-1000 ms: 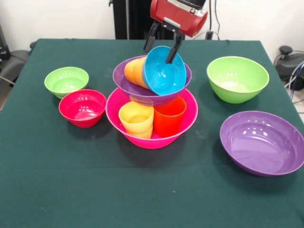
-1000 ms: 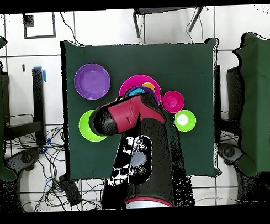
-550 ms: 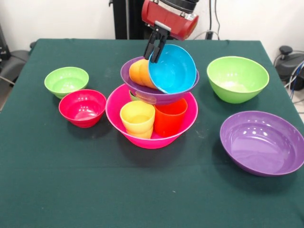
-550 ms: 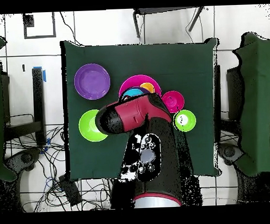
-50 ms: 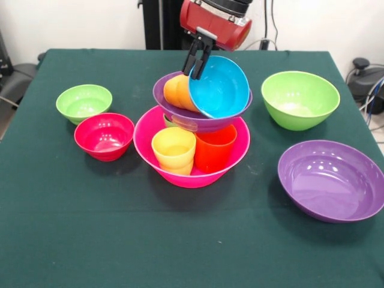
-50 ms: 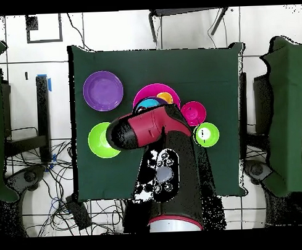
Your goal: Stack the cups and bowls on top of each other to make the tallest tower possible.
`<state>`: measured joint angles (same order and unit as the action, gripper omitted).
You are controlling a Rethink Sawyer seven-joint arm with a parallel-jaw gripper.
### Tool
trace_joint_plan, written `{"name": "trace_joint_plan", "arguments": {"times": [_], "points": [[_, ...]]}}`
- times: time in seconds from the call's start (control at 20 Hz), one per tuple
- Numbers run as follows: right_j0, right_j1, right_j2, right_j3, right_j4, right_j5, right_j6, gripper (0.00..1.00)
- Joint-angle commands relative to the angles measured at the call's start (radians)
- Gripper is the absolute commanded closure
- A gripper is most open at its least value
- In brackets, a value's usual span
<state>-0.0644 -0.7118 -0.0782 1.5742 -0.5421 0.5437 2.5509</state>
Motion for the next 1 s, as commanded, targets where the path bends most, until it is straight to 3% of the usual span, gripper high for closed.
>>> {"name": "trace_joint_plan", "arguments": {"times": [0.05,0.4,0.7,1.0], "points": [[0.015,0.053,0.103,0.049,-0.039,-0.062,-0.076,1.0],[0.013,0.025,0.091,0.038,-0.053,-0.039,-0.1,1.0],[0.112,0.05,-0.026,-0.013,-0.14,-0.094,0.016,1.0],[0.178,0.074,-0.116,-0.071,-0.193,-0.129,0.071,1.0]]}}
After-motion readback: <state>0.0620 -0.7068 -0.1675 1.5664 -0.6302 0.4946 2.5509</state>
